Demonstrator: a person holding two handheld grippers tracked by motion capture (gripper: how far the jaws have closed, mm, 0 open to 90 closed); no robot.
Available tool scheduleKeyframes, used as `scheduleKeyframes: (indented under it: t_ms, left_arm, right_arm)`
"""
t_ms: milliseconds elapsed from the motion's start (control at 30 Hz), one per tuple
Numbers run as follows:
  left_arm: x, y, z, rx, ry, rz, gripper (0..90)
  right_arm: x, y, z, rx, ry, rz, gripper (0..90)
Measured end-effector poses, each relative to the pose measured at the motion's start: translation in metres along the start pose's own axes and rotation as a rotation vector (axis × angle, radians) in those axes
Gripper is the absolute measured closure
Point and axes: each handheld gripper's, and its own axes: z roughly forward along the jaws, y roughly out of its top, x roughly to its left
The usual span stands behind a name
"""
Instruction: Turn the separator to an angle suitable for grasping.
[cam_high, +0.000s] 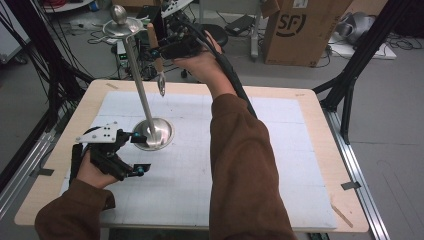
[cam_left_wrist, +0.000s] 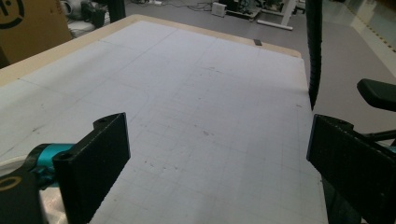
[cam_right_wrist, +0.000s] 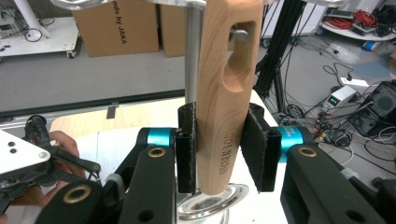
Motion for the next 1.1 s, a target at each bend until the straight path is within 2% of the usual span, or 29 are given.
scheduleKeyframes:
  t_ms: [333, 400, 500, 600, 933, 1100]
  left_arm:
    - [0.0, 0.0, -0.001, -0.007, 0.001, -0.002, 6.6]
    - [0.0, 0.0, -0.001, -0.008, 0.0, -0.001, 6.6]
    - [-0.001, 0.0, -0.001, -0.008, 0.0, -0.005, 6.6]
    - [0.0, 0.0, -0.001, -0.001, -0.003, 0.003, 6.6]
    - [-0.001, 0.0, 0.002, 0.012, -0.002, -0.002, 6.6]
    - [0.0, -0.001, 0.002, 0.012, -0.002, -0.007, 6.6]
  right_arm:
    - [0.001, -0.001, 0.007, 0.004, -0.004, -0.005, 66.8]
    - [0.001, -0.001, 0.007, 0.0, -0.009, -0.008, 64.2]
    - [0.002, -0.001, 0.008, 0.002, -0.016, -0.007, 55.7]
    - [0.003, -0.003, 0.008, 0.004, -0.022, -0.008, 52.5]
    - [0.005, -0.015, -0.008, 0.005, -0.038, 0.012, 47.3]
    - [0.008, -0.021, -0.018, -0.008, -0.028, 0.015, 46.1]
